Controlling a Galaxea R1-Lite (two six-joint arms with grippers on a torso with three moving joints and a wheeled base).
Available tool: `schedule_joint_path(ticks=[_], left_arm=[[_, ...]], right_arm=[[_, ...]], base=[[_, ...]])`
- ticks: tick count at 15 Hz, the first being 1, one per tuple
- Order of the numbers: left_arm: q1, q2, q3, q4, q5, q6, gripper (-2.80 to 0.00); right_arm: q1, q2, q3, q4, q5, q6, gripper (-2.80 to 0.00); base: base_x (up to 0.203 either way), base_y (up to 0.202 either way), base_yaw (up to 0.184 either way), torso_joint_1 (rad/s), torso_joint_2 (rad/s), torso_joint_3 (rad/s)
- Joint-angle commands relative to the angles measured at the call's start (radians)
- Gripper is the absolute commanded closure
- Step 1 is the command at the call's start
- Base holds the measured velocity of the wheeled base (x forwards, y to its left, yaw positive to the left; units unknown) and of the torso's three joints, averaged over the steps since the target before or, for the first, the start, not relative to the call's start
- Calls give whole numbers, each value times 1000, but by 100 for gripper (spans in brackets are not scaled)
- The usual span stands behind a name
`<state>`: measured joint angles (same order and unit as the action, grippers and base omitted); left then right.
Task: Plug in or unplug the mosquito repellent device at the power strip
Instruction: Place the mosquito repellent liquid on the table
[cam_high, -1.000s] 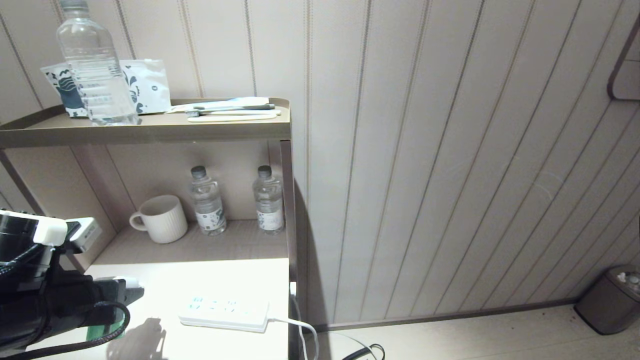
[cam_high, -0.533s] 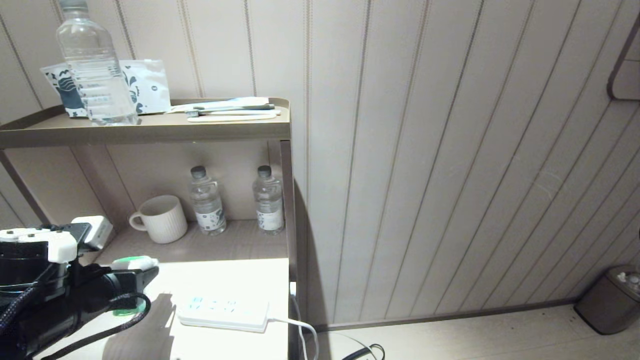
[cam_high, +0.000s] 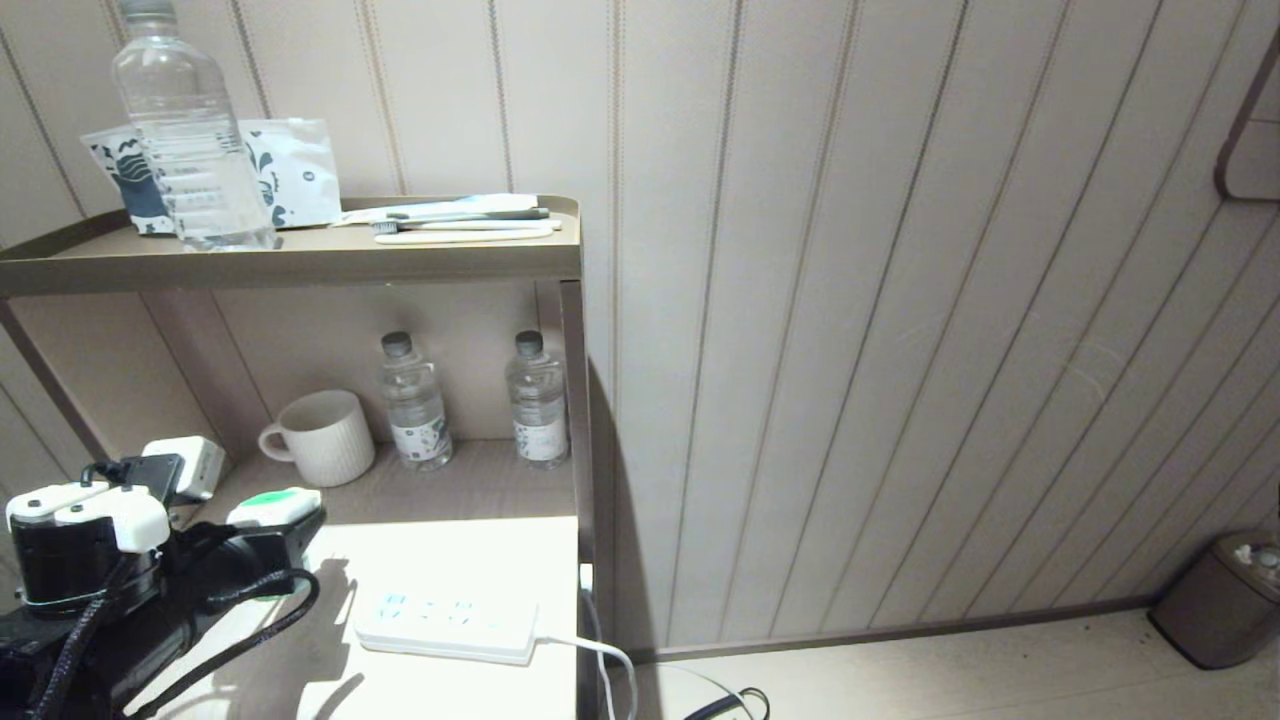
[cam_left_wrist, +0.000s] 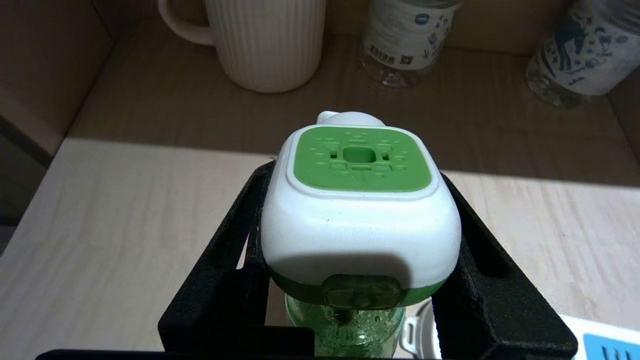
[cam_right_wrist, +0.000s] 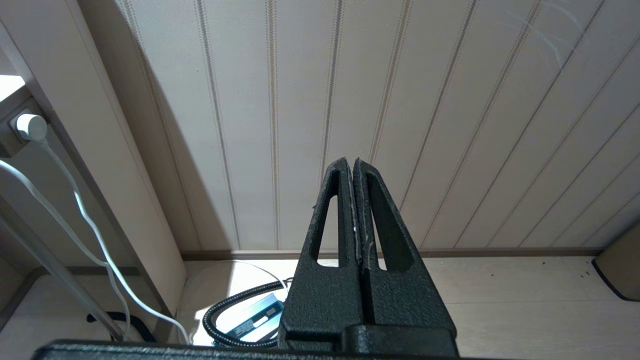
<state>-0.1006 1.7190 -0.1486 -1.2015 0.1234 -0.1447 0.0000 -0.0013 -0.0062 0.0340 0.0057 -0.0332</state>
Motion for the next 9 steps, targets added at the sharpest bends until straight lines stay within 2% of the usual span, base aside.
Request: schedule_joint_path(ticks=[1, 4, 7, 9], left_arm=[[23, 85, -16, -33, 1, -4, 0], [47, 155, -45, -51, 1, -10, 0], [47, 218, -30, -170, 1, -8, 0], [47, 261, -49, -195, 2, -6, 0]], right_arm=[[0, 1, 0, 0, 0, -1, 0], [0, 1, 0, 1, 0, -1, 0], [0, 1, 0, 0, 0, -1, 0], [0, 1, 0, 1, 0, -1, 0]], base=[[0, 0, 0, 0, 0, 0], [0, 0, 0, 0, 0, 0], [0, 0, 0, 0, 0, 0], [0, 0, 0, 0, 0, 0]])
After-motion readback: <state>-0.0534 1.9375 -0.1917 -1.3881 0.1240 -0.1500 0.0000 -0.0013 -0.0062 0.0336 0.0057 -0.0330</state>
